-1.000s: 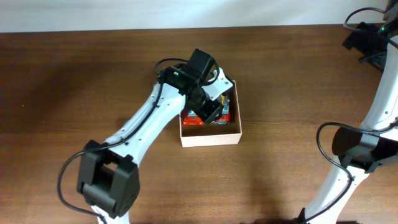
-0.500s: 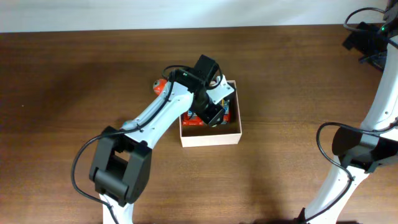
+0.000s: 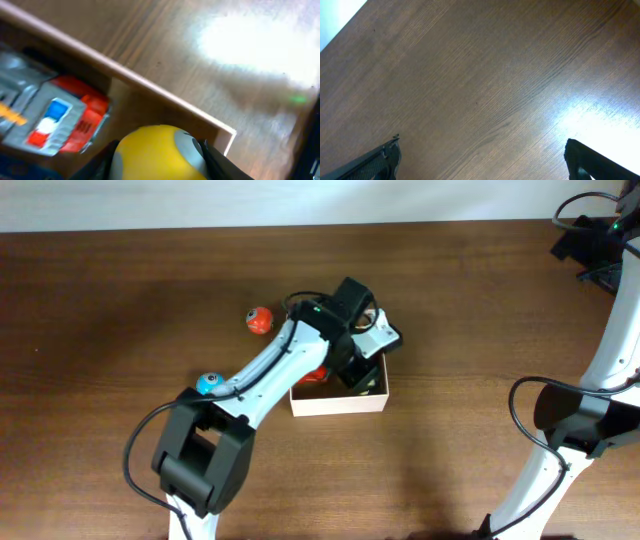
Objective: Pack container
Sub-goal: 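Lower the yellow ball into the box corner and open the left gripper, then move the left gripper to the red ball and grasp it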
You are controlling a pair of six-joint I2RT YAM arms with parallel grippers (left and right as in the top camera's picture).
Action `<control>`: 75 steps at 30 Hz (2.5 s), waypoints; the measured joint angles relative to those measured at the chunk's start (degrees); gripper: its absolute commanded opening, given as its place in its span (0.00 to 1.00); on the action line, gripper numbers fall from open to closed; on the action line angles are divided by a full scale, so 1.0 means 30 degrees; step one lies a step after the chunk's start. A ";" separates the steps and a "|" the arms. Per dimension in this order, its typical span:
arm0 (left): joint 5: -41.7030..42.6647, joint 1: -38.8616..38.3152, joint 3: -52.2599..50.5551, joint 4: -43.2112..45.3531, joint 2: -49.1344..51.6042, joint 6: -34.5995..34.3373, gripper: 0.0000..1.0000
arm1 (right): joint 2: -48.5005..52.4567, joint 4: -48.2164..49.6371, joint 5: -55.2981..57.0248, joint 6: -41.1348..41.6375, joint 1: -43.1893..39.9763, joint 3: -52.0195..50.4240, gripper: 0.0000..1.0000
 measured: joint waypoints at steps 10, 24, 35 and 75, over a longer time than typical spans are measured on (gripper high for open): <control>-0.0029 -0.0146 0.0000 0.0087 0.0000 -0.0036 0.77 | -0.0007 0.0000 0.0000 0.0000 0.0000 0.0000 0.99; -0.0029 -0.0102 0.0058 0.0415 0.0000 -0.0058 0.87 | -0.0007 0.0000 0.0000 0.0007 0.0000 0.0000 0.99; -0.0765 0.2572 0.4677 -0.1960 0.0022 -0.0525 0.95 | -0.0007 0.0000 -0.0007 0.0015 0.0000 0.0000 0.99; -0.7672 0.8561 0.5472 -0.0809 0.4583 -0.3956 0.91 | -0.0007 0.0000 0.0000 0.0000 0.0000 0.0000 0.99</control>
